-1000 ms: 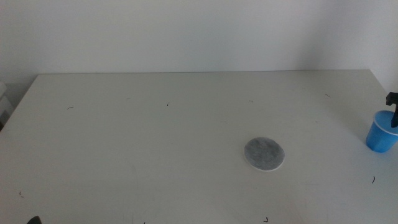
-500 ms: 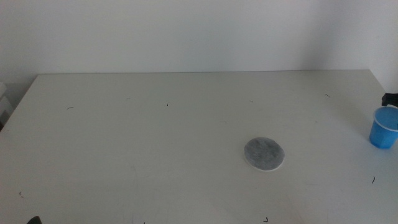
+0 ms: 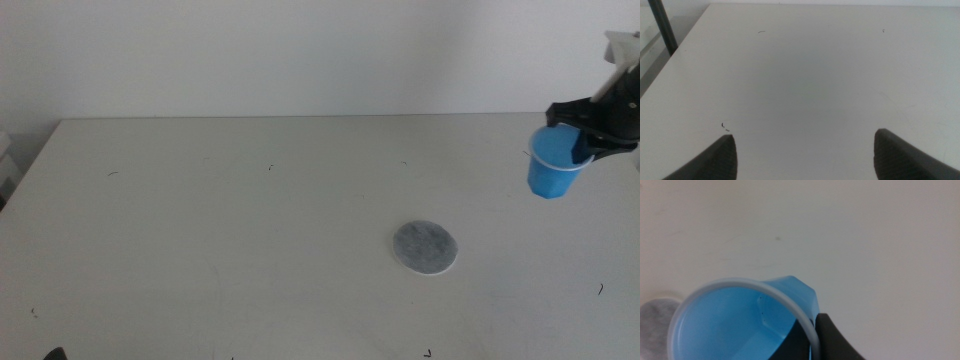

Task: Place an empty cup on a cup mat.

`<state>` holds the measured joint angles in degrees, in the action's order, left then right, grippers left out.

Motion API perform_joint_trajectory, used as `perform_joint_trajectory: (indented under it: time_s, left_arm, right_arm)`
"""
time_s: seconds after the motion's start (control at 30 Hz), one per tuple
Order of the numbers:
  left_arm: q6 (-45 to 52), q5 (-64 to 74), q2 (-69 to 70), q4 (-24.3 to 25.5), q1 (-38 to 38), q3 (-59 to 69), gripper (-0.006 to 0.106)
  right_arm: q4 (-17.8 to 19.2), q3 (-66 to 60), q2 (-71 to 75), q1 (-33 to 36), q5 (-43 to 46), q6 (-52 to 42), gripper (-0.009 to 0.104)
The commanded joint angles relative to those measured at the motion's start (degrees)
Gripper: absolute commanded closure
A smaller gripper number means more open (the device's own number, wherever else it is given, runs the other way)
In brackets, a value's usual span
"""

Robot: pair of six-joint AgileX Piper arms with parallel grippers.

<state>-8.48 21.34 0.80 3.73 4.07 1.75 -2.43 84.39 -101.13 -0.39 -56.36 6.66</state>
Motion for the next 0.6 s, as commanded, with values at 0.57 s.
perform_joint_trajectory:
  time_s: [0.57]
  left_arm:
    - [-0.62,-3.84,0.26,0.02,-0.06,-0.34,-0.005]
  right_arm:
    - [0.16,5.55,-1.57,19.62,1.62,6.07,0.096]
